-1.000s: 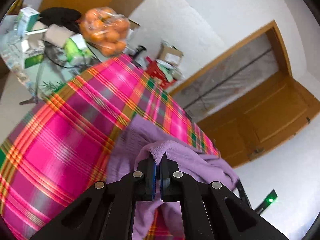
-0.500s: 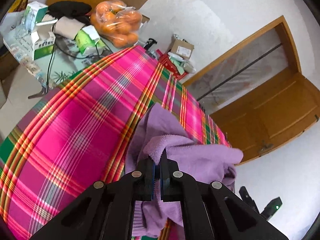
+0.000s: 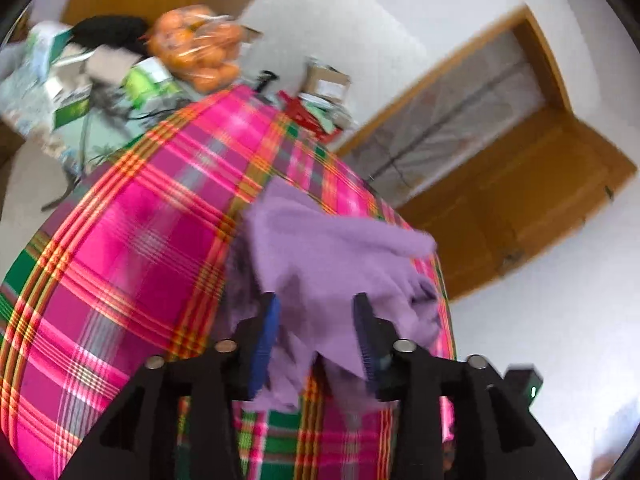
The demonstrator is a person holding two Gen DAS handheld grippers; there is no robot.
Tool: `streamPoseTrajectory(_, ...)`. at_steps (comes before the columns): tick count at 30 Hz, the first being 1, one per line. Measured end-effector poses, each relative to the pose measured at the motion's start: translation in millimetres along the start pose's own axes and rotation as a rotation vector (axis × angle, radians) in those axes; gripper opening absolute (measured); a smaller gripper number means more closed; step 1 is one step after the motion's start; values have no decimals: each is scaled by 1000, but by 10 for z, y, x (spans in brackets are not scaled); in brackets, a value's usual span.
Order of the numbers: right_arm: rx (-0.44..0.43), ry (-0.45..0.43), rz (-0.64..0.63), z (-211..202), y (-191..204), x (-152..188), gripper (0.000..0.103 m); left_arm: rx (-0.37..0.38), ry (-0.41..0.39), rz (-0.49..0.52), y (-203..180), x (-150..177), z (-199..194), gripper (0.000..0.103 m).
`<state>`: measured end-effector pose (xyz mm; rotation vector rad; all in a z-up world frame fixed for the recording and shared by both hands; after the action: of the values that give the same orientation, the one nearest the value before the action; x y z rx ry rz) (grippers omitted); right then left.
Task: Fold clothes
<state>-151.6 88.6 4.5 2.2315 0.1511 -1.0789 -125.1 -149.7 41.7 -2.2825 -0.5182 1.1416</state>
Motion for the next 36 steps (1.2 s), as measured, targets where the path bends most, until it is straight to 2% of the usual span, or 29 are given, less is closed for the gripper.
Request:
streamPoseTrajectory(4,-2,2,-45,73,181,32,50,21,11,56,-185,99,-49,46)
streamPoseTrajectory(11,29,40,-54,272,184,197,49,-46,93,178,-309,405,322,50)
streamPoseTrajectory(12,33,41,-54,294,176,205,42,-56,104,195,-326,447,374,50)
streamPoseTrajectory(13,37,42,-54,316,167,213,31,-66,116,213,-343,490,426,50)
streamPoseTrajectory(15,72,47,-72,346,121,228,17,-85,139,247,-377,573,529,50)
streamPoseTrajectory(17,72,51,-86,345,105,229,14,-110,155,270,-371,625,616,50)
streamPoseTrajectory(22,106,12,-136,253,43,130,13,-165,156,233,-173,554,713,50)
streamPoseTrajectory(26,110,-19,-107,211,-50,15,14,-197,189,221,-33,591,786,50)
streamPoseTrajectory(29,84,-23,-49,204,-122,-39,18,-204,206,205,14,632,837,50)
streamPoseTrajectory(32,63,-50,-21,219,-149,-142,33,-214,211,221,25,674,866,50)
streamPoseTrajectory(33,55,-61,-18,227,-146,-181,35,-216,214,220,32,683,875,50)
streamPoseTrajectory(35,50,-60,-34,259,-112,-217,34,-221,220,218,40,694,894,50)
streamPoseTrajectory(36,48,-60,-43,274,-96,-235,21,-224,221,216,37,691,907,50)
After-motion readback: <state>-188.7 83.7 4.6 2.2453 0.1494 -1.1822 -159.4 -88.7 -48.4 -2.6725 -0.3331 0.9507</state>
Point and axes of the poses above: each gripper's, at about its wrist camera, not at the fingertips, and z roughly the way its jaws point, y to its left, x to its underside, the point moved 10 cm from there along z, roughly the way its jaws point, and after that the axes turned 8 degrees about -y, right-handed, at the moved point
